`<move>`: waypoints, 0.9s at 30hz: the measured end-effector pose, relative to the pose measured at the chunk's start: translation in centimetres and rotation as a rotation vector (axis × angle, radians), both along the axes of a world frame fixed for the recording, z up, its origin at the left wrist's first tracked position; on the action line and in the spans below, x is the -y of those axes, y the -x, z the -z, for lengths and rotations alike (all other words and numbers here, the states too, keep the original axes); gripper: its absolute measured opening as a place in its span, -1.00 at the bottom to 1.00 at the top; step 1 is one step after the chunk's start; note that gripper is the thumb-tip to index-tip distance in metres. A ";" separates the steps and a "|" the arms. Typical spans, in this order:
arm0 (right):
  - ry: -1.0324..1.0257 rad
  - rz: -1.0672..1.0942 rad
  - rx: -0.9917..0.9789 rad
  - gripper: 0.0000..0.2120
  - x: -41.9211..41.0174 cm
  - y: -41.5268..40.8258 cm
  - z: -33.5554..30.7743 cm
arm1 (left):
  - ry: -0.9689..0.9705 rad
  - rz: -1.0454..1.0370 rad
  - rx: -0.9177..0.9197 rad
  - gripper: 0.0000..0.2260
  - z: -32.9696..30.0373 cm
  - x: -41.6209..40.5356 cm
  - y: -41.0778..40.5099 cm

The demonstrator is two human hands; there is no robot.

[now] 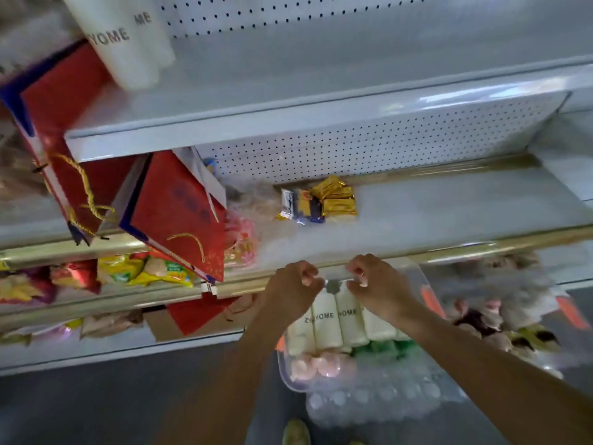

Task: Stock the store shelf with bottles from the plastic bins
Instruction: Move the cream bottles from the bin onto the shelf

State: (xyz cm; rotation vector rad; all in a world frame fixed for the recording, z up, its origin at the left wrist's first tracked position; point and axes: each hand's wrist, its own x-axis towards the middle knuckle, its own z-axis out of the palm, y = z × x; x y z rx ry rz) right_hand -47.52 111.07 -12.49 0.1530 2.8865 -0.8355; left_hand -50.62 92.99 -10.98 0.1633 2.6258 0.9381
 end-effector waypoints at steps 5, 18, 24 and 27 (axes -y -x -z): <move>-0.069 0.068 0.155 -0.76 -2.2 -0.8 6.7 | 0.036 0.077 0.134 -0.81 6.4 -2.7 0.2; -0.051 0.363 0.498 -0.39 -4.7 -1.2 17.1 | -0.238 -0.178 0.649 -0.83 18.6 -9.9 1.5; -0.148 0.383 0.493 -0.17 -3.4 -0.6 18.8 | -0.479 -0.420 0.843 -0.78 19.8 -11.3 2.7; -0.171 0.385 0.480 -0.18 -3.3 -0.3 19.0 | -0.488 -0.374 0.878 -0.73 19.7 -11.2 2.9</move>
